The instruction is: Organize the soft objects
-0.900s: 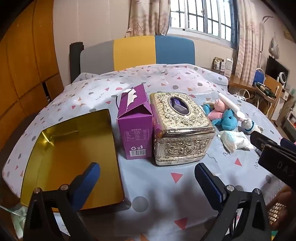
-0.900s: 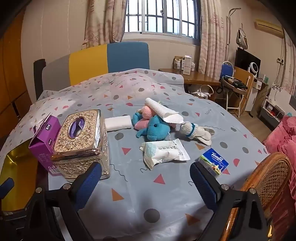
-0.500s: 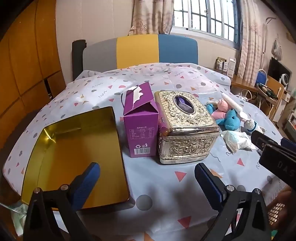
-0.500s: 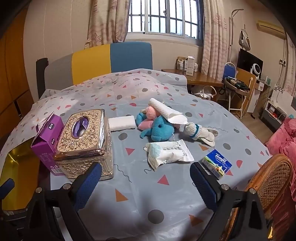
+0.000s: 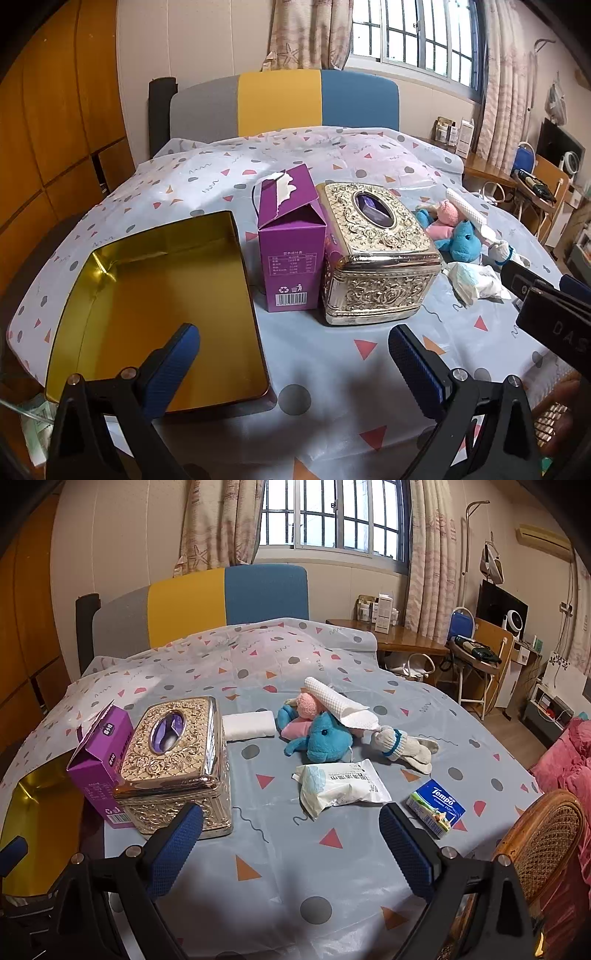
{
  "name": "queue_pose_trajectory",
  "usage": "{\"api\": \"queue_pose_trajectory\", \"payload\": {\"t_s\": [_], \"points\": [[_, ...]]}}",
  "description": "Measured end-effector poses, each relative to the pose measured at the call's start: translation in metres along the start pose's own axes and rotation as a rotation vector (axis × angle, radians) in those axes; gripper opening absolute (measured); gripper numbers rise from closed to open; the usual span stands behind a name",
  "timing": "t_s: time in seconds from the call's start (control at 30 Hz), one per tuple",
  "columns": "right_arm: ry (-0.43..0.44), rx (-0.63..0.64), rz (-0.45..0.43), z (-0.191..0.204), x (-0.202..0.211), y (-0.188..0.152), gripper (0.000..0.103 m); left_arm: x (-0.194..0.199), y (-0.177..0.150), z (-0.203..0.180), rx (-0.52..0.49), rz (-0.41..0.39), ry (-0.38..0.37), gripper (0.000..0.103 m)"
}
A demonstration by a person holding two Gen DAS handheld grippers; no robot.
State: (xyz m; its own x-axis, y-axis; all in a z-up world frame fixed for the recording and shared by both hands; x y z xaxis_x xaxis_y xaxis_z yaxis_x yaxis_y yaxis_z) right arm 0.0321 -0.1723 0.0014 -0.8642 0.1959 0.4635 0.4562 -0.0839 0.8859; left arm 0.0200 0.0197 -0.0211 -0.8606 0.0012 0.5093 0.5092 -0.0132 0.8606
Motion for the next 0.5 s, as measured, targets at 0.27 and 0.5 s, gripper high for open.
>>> {"api": "queue_pose_trajectory", "payload": {"t_s": [0.27, 0.5], "points": [[0.007, 0.014, -0.013, 0.0046, 0.0044, 0.0041, 0.098, 0.0032, 0.0010, 0.0069, 0.018, 0.001, 0.004, 0.103], [0.018, 0.021, -0.014, 0.0082, 0.0020, 0.0017, 0.098, -0.0015, -0.0008, 0.0098, 0.024, 0.018, 0.011, 0.103]]}}
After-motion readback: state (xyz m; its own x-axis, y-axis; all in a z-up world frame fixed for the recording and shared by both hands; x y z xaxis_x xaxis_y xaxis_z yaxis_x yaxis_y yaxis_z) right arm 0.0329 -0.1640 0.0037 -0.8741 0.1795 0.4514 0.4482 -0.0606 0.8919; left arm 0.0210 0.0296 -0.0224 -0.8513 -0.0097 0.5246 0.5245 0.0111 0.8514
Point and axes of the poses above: each gripper's, at about its wrist camera, not at the fingertips, and x roughly against the way its jaws point, z to its left, y to its top, the point moved 3 cm from there along -x, roughly the way its jaws point, and after that the axes turned 11 degrees about -z, right-handed, at the moved point
